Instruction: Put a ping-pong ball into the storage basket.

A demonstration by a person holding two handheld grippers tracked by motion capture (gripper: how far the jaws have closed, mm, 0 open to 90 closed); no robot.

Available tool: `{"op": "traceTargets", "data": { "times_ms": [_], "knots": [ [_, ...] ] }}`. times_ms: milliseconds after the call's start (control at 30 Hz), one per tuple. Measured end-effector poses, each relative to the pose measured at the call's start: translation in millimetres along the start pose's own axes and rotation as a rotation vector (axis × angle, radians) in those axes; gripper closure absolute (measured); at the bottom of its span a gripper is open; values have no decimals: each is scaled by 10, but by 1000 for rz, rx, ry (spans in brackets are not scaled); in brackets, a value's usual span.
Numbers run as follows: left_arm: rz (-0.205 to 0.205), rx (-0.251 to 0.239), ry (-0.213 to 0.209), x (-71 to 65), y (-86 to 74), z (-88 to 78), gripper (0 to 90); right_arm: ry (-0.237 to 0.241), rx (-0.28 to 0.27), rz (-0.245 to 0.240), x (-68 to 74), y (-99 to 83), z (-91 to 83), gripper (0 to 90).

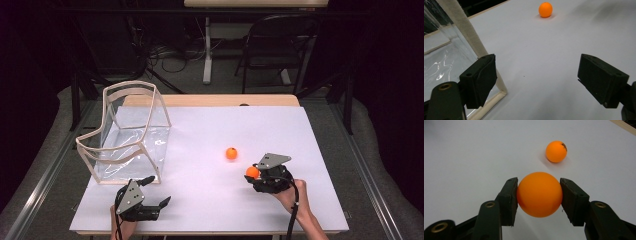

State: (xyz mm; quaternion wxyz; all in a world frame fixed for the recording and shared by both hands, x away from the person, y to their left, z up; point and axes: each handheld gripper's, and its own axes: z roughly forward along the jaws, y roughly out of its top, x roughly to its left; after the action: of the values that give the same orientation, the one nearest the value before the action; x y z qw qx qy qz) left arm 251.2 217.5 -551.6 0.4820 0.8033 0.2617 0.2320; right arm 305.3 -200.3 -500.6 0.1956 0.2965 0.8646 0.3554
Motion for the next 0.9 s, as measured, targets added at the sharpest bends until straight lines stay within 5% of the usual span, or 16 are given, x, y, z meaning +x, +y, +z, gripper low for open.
{"op": "traceTargets", "data": {
  "times_ms": [900],
  "knots": [
    [0, -2, -2, 7, -1, -3, 158, 52, -4, -40, 141, 176, 159, 503]
  ]
}}
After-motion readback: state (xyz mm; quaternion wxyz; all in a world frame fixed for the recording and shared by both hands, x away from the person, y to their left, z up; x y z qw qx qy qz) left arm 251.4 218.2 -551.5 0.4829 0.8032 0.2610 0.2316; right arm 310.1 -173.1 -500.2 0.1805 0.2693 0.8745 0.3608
